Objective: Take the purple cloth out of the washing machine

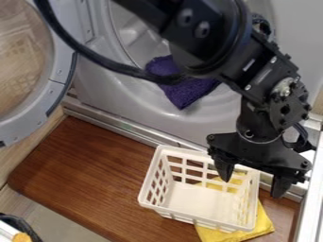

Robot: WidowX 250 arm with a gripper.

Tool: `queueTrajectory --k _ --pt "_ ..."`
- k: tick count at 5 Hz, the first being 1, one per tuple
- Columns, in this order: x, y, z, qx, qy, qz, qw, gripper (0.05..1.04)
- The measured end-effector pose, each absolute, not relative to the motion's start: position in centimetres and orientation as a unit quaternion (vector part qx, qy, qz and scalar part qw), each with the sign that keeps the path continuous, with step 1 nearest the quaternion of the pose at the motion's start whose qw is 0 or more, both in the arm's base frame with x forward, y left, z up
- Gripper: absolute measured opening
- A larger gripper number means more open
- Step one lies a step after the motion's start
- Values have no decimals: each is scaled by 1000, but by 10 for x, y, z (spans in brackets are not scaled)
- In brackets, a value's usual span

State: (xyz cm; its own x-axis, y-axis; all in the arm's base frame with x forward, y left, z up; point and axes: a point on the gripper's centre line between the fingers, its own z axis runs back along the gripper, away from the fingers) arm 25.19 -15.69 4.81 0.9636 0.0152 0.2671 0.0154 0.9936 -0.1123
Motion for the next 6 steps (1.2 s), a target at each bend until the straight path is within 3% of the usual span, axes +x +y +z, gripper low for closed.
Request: queueTrajectory --k 2,4,6 --pt "255 -133 47 -53 -131 23 990 1001" --pt "275 -103 56 -28 -172 50 983 1001" --pt "323 -71 61 18 -220 89 971 1001"
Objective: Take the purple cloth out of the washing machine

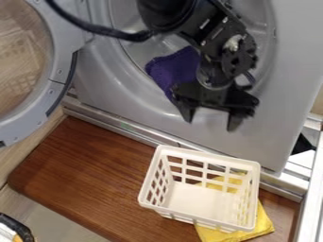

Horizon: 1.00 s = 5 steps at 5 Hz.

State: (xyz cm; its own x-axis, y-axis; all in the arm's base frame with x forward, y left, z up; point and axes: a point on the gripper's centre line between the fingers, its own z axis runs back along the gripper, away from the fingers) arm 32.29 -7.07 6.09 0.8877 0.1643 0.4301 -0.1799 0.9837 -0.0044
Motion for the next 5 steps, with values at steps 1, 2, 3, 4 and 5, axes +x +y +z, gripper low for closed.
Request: queueTrajectory --k 1,2,3,4,5 --pt "344 -43 67 37 -224 123 966 1001" --pt "354 -30 66 39 -216 140 965 1001" --pt "358 -9 58 49 -204 168 963 1001" --pt "362 -1 48 50 -195 183 962 1001" --pt "367 3 42 39 -198 192 960 948"
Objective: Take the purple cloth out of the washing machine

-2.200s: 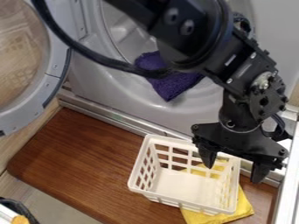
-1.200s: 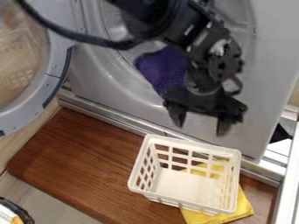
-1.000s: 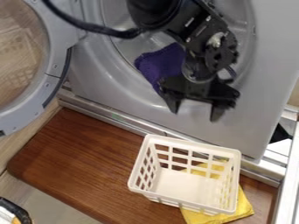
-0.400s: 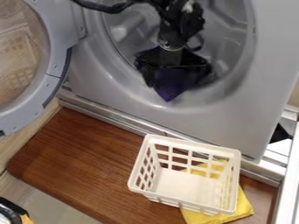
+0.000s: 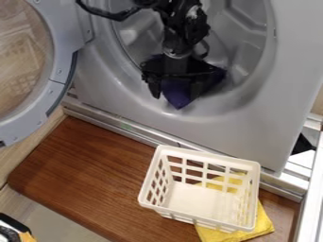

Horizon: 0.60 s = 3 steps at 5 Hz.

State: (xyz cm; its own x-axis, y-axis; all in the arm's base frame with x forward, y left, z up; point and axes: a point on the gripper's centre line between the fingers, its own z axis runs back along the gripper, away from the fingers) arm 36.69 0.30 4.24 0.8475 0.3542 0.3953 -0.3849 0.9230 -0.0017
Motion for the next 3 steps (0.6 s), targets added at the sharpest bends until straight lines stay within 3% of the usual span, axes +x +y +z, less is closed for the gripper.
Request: queueTrajectory --k 2,3 --pt "372 -7 38 21 -214 201 956 463" --pt "370 -14 38 15 -210 196 958 337"
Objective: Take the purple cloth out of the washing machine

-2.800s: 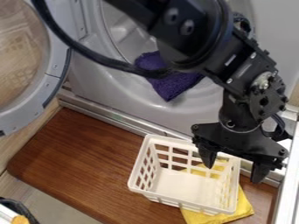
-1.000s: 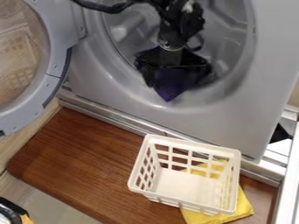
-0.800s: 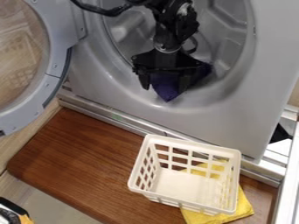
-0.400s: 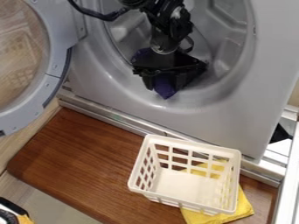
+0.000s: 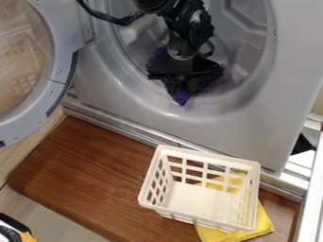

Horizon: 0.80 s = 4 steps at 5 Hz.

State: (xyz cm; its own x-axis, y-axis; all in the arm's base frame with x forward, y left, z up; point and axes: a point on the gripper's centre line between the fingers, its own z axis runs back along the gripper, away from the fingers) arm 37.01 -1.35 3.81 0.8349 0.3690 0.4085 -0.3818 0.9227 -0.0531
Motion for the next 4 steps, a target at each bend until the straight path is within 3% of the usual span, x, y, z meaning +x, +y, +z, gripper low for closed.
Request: queueTrajectory --k 2,4 --pt "357 -20 38 12 -203 184 962 310" --pt "307 -22 59 -2 -221 204 954 247"
